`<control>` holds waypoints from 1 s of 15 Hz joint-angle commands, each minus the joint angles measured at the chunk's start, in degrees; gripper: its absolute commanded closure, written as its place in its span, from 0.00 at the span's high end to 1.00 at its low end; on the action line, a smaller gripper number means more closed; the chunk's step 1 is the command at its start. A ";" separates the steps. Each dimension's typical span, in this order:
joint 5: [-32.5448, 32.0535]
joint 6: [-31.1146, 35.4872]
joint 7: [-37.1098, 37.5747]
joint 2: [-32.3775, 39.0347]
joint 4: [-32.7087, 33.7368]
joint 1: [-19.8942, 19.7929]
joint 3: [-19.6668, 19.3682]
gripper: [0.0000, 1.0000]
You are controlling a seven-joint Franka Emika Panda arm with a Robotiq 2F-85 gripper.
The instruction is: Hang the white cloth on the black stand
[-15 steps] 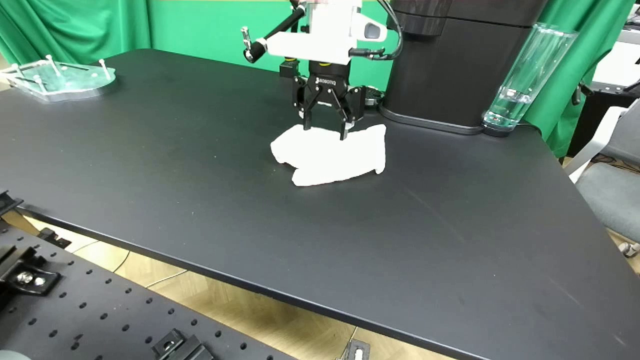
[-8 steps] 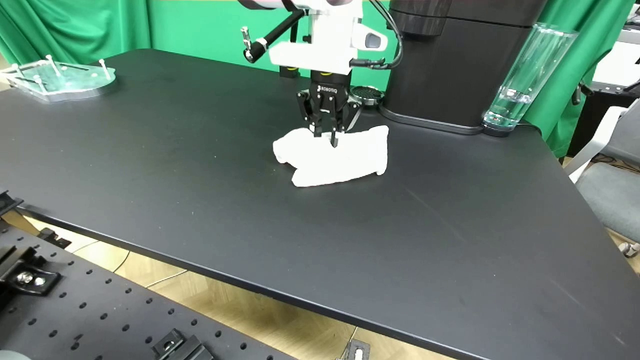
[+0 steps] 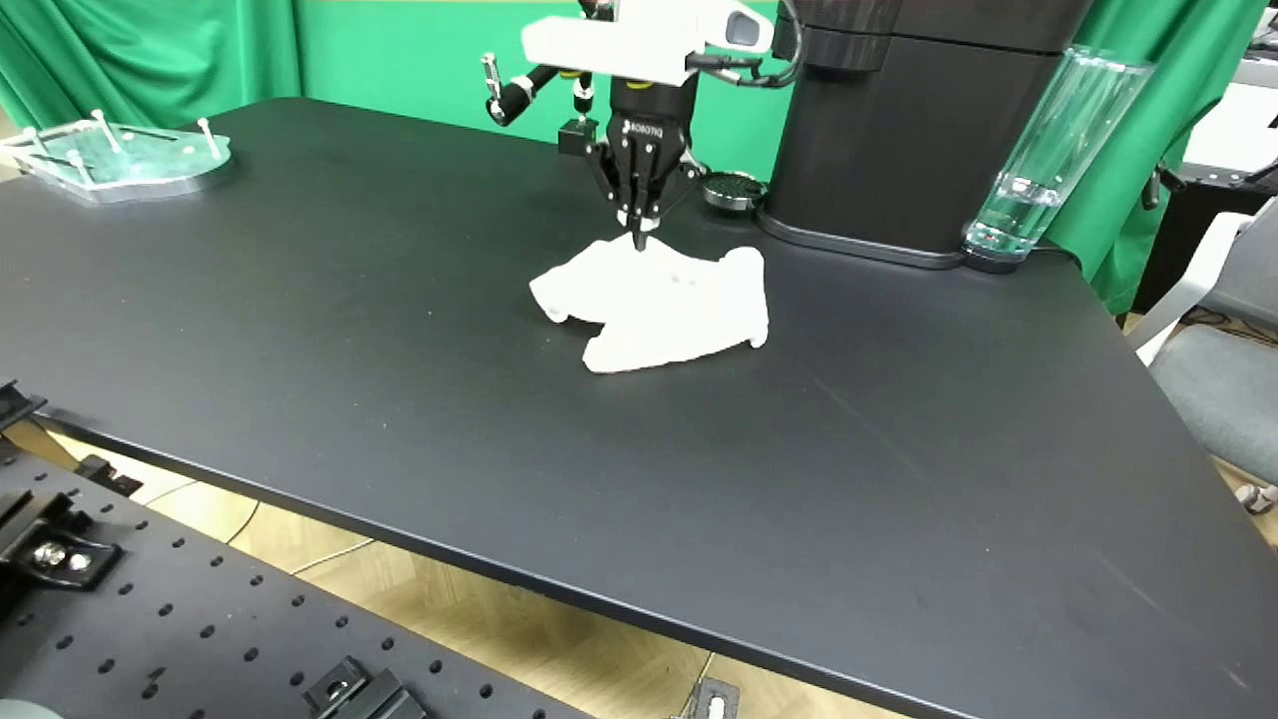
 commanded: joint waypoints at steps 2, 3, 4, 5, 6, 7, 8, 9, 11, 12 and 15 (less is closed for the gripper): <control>0.48 -7.49 3.10 -9.67 -1.60 0.50 0.74 0.01; 1.31 -9.72 3.38 -11.39 -1.03 0.40 1.28 0.01; 1.92 -11.21 3.41 -12.84 -0.64 0.37 1.73 0.01; 3.44 -12.51 2.55 -14.44 -0.26 0.23 2.53 0.01; 4.43 -13.22 2.64 -15.85 0.07 0.42 3.10 0.01; 5.36 -14.22 2.49 -16.93 0.63 0.68 3.77 0.01; 5.91 -14.29 2.51 -17.84 1.10 1.11 4.47 0.01; 6.48 -14.24 2.29 -18.32 1.75 1.43 5.08 0.01; 7.55 -13.20 2.58 -18.43 3.60 2.36 6.32 0.01; 7.79 -12.81 2.88 -17.77 4.90 2.78 6.74 0.01; 7.26 -13.04 4.07 -15.43 9.14 4.24 7.92 0.01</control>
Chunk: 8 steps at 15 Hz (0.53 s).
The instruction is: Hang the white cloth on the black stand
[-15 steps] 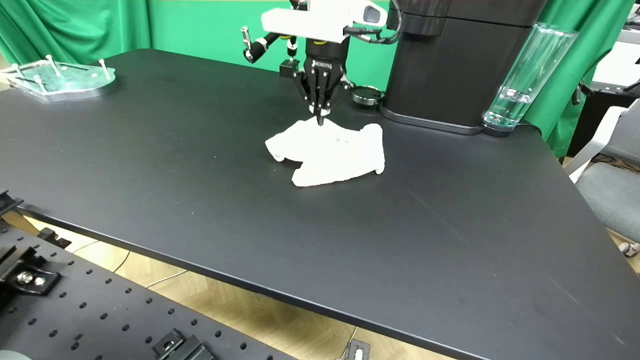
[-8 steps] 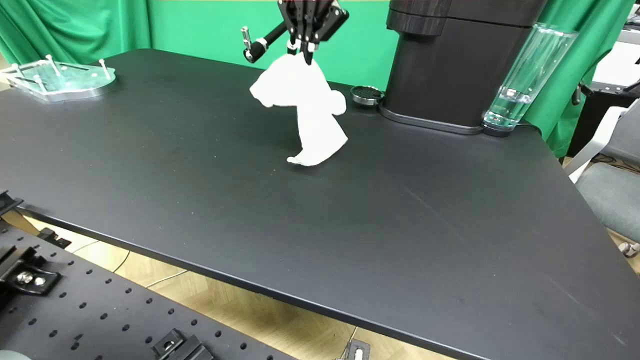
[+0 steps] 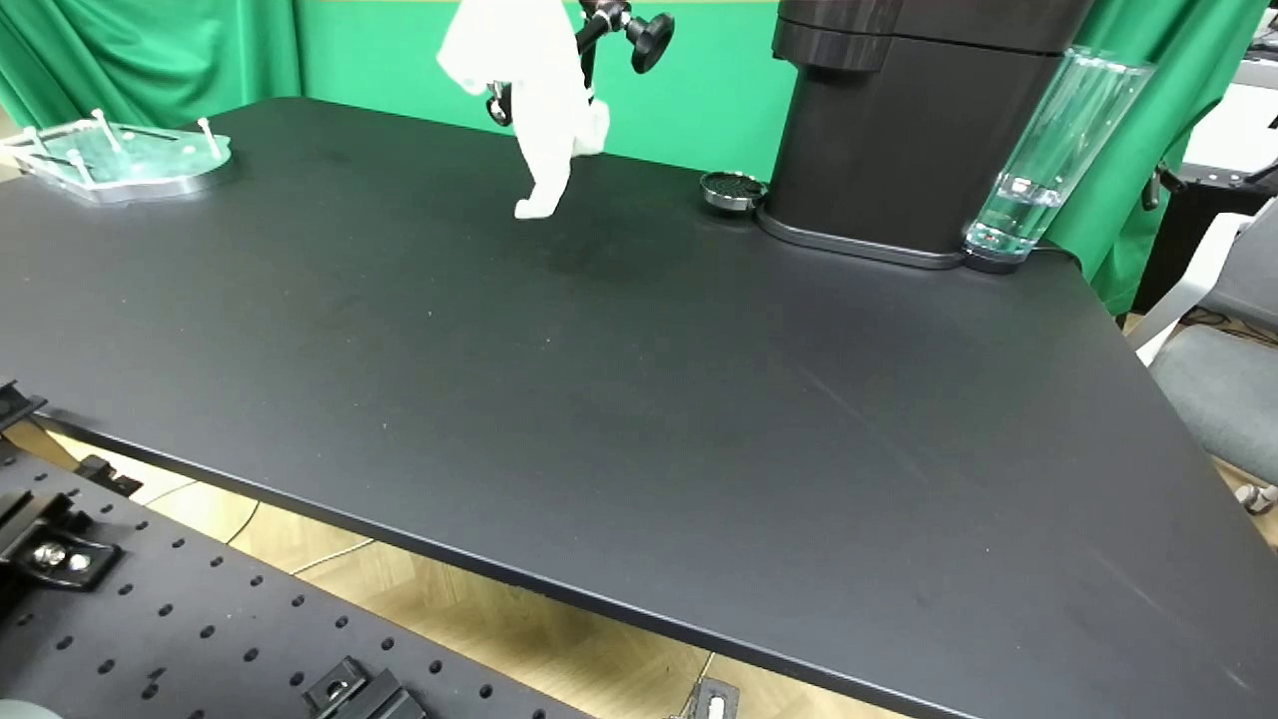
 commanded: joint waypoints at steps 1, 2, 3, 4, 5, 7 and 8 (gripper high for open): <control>0.12 -0.76 2.64 3.35 5.83 1.40 1.09 0.01; 0.01 -0.90 2.88 4.31 7.10 1.89 1.44 0.01; -0.11 -1.12 3.10 5.26 8.31 2.32 1.72 0.01; 0.01 -1.65 3.52 6.04 9.48 2.97 2.20 0.01; -0.21 -1.80 4.07 7.02 10.53 3.54 2.51 0.01; -0.37 -2.22 4.80 8.86 12.29 4.56 3.02 0.01; -0.61 -2.33 5.16 9.91 13.13 5.06 3.12 0.01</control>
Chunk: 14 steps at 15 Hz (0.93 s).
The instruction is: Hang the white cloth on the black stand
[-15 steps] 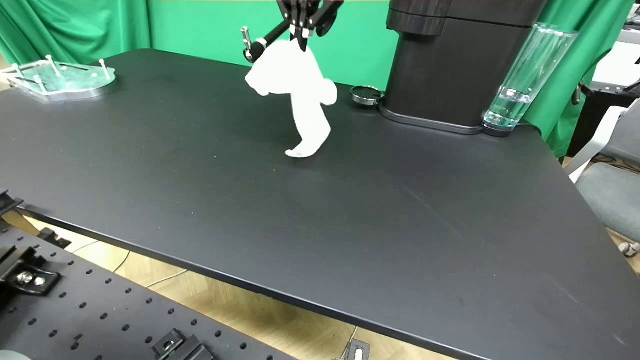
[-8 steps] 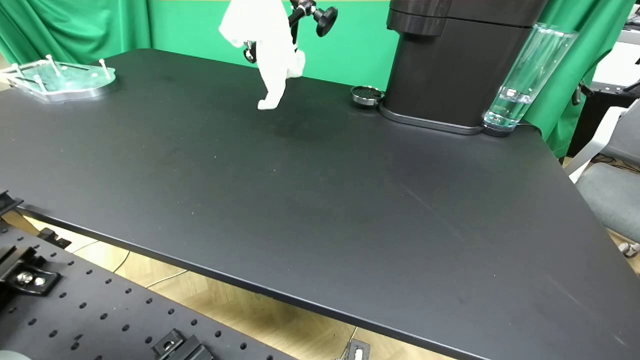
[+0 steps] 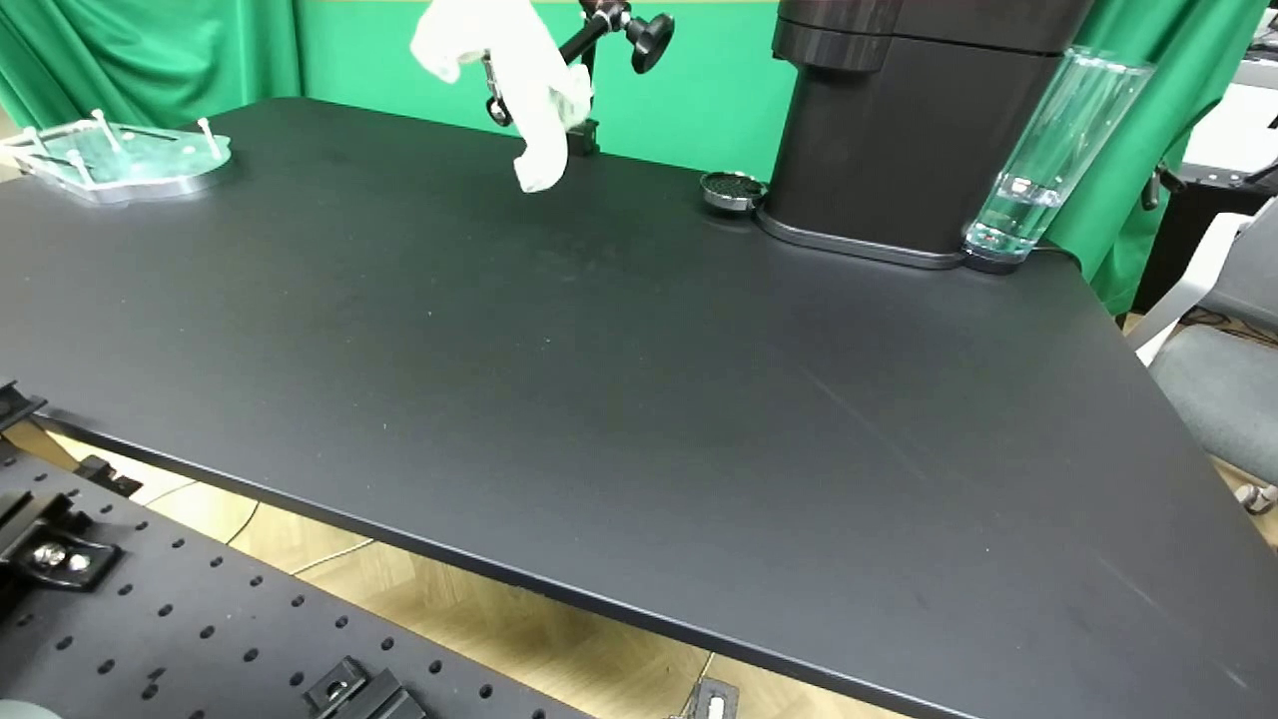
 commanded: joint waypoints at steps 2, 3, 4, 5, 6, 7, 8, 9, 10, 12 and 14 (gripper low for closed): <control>-0.75 -2.50 3.23 5.49 6.10 1.69 0.36 0.01; -0.79 -2.55 3.23 6.33 6.63 1.88 0.28 0.01; -0.82 -2.82 3.19 7.18 7.29 1.95 0.17 0.01; -0.61 -3.11 3.09 7.85 7.80 1.89 0.14 0.01; -0.44 -3.77 2.75 8.40 8.33 1.79 0.18 0.28; -0.62 -4.17 2.81 8.91 8.78 1.82 0.06 0.28; -0.72 -4.79 2.77 9.32 9.28 1.84 -0.01 0.33; -0.72 -5.33 2.69 9.66 9.72 1.83 -0.03 0.41; -0.73 -5.82 2.67 9.91 10.12 1.84 -0.06 0.47; -0.96 -6.57 2.71 10.22 10.80 1.93 -0.15 0.62; -1.27 -6.89 2.83 10.16 11.27 2.03 -0.24 0.73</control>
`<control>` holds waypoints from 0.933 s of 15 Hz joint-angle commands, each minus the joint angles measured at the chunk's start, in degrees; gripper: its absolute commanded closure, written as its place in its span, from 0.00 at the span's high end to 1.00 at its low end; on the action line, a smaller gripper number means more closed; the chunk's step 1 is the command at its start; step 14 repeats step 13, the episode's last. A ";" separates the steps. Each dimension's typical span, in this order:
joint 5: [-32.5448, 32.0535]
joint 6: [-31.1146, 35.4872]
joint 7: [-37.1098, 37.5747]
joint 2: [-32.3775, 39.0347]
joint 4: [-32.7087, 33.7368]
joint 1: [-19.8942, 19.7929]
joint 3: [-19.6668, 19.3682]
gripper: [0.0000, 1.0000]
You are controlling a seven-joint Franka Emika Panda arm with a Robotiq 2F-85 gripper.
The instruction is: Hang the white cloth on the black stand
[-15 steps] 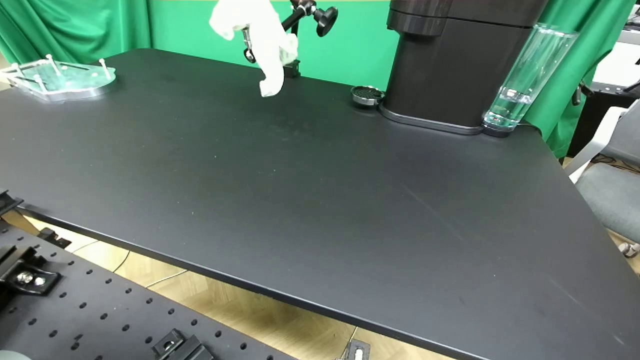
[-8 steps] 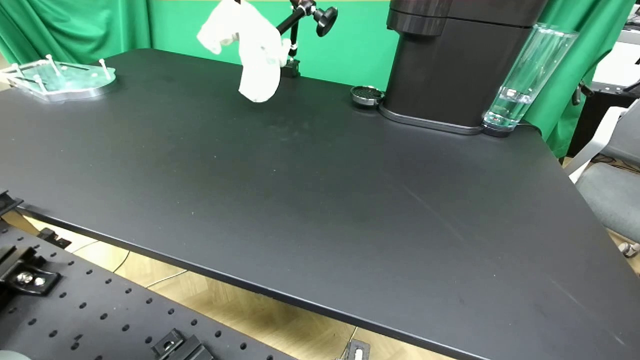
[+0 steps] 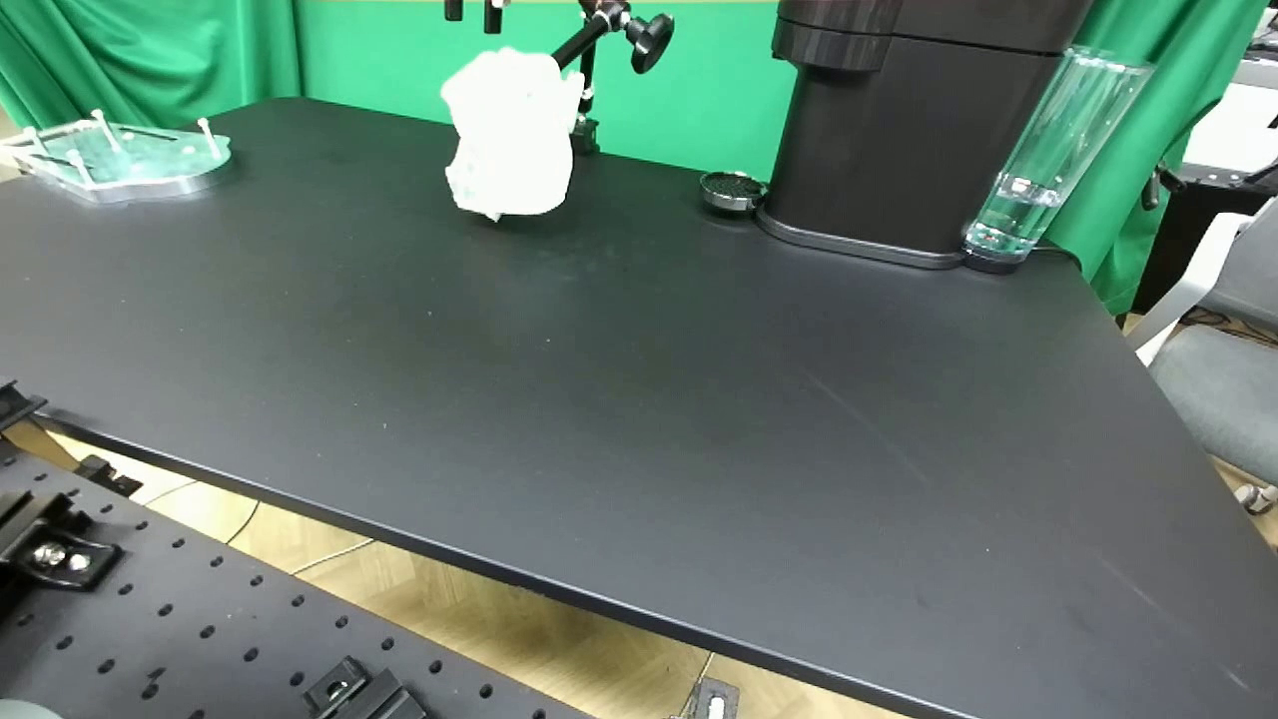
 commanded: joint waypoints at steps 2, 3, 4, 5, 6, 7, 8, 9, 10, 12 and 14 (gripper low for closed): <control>-1.17 -3.12 2.10 0.51 3.41 0.42 -0.56 0.88; -1.39 -3.20 2.24 0.36 3.61 0.51 -0.62 0.95; -1.64 -3.29 2.36 0.25 3.77 0.61 -0.67 0.99; -1.98 -3.96 2.59 0.10 3.94 0.77 -0.72 1.00; -2.60 -4.80 2.64 -0.11 3.99 0.95 -0.78 1.00; -3.62 -4.86 1.89 -0.66 3.41 1.19 -0.68 1.00; -5.41 -1.86 2.05 -1.69 1.75 1.83 -0.94 1.00; -7.71 0.39 2.38 -2.66 0.24 2.56 -1.19 1.00; -9.73 3.50 2.85 -3.78 -1.51 3.09 -1.35 1.00; -10.96 6.31 4.57 -5.11 -3.56 3.59 -1.22 1.00; -12.73 7.01 4.69 -5.79 -4.71 4.13 -1.45 1.00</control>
